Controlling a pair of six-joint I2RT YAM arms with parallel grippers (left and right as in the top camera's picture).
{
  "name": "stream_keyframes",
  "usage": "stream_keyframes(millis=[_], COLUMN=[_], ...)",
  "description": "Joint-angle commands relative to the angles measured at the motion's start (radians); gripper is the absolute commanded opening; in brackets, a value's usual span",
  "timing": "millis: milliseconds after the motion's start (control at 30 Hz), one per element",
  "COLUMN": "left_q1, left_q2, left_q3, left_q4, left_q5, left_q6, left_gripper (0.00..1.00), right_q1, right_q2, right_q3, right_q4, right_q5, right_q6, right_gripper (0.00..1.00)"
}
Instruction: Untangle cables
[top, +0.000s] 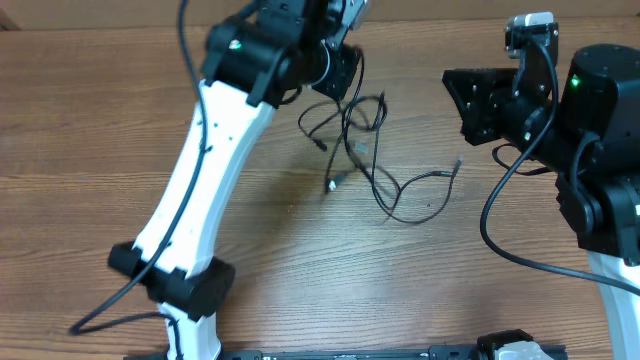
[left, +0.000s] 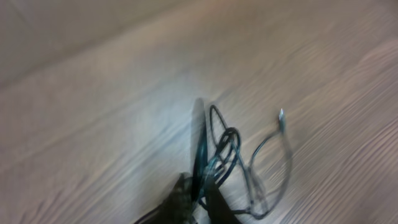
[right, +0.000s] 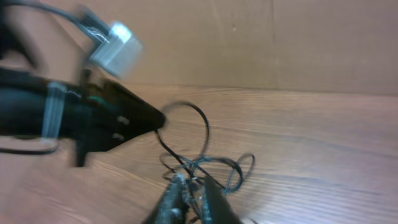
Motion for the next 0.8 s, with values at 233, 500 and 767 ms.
stream_keyframes(millis=[233,500,767], left_q1=[0.003,0.020,0.020], left_q2=[-0.257,-0.355,-0.392], left_q3=[0.087,0.087,0.087], left_q4=[0.018,-0.034,-0.101], left_q5=[0.044,-0.064,-0.152], left_q6=[-0.051,-0.051,-0.040], left_gripper=[1.00,1.00,0.99], right_q1=[0.042,0.166,0.179], right_q2=[0.164,0.414,0.710], right_q3=[0.018,0.018,0.018], right_q4=[-0.031,-0.090,-0.024], right_q5=[-0.034,-0.045,-0.045], right_q6=[-0.133,-0.630,-0.636], right_gripper=[0.96,0.95,0.88])
